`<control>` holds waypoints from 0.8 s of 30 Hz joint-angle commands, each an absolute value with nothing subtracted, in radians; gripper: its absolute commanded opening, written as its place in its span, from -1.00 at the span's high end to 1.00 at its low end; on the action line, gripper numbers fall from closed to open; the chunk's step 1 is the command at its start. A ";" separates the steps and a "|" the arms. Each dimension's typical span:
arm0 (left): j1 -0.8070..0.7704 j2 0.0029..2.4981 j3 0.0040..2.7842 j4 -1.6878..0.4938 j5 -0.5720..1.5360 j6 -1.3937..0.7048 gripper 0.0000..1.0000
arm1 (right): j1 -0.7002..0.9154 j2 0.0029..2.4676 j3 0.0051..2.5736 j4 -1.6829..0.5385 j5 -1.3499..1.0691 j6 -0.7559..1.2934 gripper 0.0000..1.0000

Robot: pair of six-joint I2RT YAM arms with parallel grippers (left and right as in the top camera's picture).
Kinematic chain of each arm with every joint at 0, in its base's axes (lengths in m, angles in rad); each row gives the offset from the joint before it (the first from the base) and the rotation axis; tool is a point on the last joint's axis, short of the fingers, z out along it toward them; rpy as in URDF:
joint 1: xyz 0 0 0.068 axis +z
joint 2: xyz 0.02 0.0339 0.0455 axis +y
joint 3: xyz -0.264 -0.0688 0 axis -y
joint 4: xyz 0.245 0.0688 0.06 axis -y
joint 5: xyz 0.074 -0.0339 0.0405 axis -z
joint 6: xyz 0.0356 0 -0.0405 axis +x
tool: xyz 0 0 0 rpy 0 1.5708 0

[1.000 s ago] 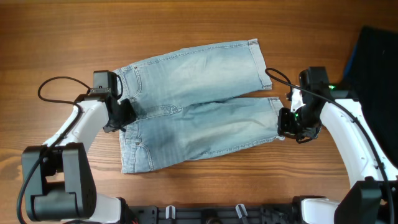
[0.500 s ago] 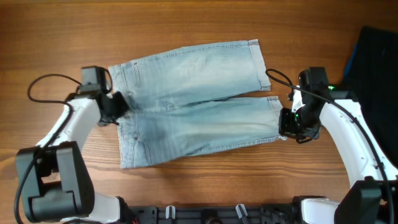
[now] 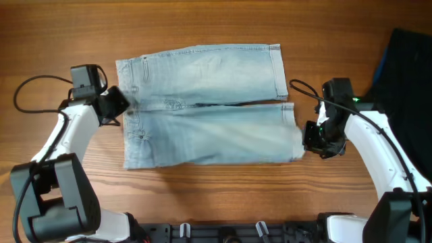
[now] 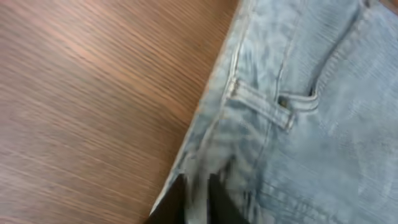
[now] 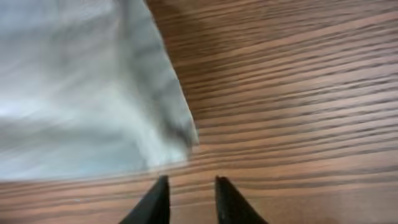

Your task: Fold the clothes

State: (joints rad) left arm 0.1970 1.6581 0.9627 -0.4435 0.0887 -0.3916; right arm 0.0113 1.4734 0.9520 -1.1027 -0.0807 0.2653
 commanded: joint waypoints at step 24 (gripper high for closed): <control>0.247 1.640 0.832 -0.785 0.225 -0.397 0.92 | 0.012 1.491 0.940 -1.029 -0.092 0.273 0.30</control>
